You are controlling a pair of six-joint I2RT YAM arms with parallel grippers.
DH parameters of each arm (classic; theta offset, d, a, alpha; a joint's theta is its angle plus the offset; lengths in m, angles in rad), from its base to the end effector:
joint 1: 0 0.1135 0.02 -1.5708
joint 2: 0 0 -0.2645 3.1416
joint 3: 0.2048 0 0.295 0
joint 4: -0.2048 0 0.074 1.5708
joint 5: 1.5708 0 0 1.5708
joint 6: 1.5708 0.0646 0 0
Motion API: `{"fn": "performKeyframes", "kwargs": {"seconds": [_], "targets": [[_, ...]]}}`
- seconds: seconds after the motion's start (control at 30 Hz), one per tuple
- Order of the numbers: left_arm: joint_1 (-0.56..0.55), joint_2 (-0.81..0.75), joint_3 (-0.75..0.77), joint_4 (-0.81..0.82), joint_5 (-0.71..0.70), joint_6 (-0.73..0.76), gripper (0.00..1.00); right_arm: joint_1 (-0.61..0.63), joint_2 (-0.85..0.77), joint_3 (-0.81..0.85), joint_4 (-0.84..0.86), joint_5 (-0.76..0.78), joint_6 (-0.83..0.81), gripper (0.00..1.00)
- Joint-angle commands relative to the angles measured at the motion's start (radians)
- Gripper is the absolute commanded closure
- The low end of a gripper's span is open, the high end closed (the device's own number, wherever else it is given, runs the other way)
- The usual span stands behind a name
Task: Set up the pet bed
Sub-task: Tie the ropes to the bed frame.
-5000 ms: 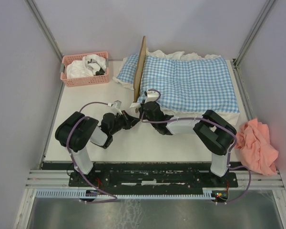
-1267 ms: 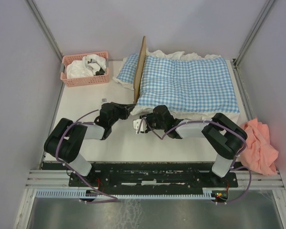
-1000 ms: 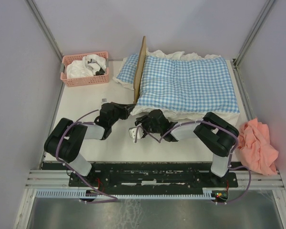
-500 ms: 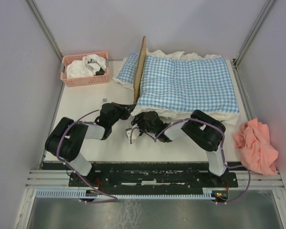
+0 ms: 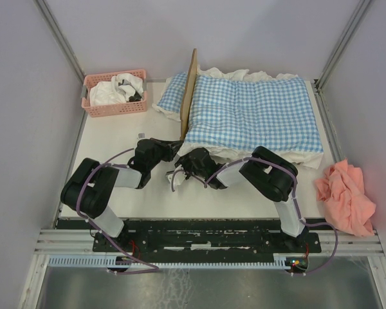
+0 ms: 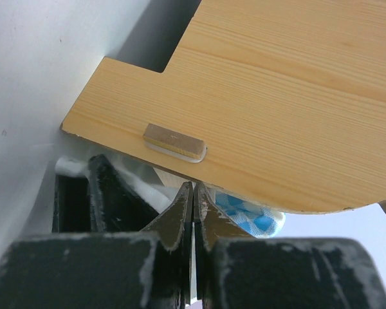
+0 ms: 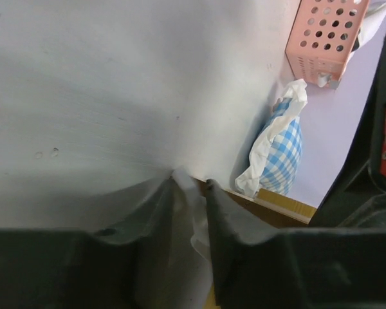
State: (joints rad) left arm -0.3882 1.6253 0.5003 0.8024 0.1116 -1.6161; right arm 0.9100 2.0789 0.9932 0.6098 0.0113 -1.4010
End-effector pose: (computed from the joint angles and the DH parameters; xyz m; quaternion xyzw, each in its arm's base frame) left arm 0.3158 -0.1369 0.0991 -0.4401 0.6810 -0.5160 0.2760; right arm 0.2827 0.3624 0.0536 -0.7801 0.3472 -0.1312 0.5037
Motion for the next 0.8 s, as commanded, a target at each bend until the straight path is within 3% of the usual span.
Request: {"fn": "performKeyframes", "kwargs": {"seconds": [0.0,0.03,0.07,0.27,0.77], "targets": [[0.003,-0.014,0.021,0.041,0.009,-0.034,0.97,0.004,-0.001,0.025,-0.016,0.005,-0.032,0.78],[0.004,-0.015,0.02,0.04,0.007,-0.032,0.97,0.004,-0.006,0.018,-0.021,-0.003,-0.035,0.91],[0.003,-0.018,0.02,0.04,0.007,-0.031,0.97,0.004,-0.01,0.009,-0.015,-0.012,-0.039,0.97],[0.004,-0.03,0.028,0.071,-0.005,0.003,0.97,0.004,-0.064,-0.076,-0.049,-0.084,-0.07,0.98],[0.032,-0.143,0.089,-0.011,-0.075,0.134,0.97,0.003,-0.061,-0.115,-0.007,-0.05,-0.024,0.98]]}}
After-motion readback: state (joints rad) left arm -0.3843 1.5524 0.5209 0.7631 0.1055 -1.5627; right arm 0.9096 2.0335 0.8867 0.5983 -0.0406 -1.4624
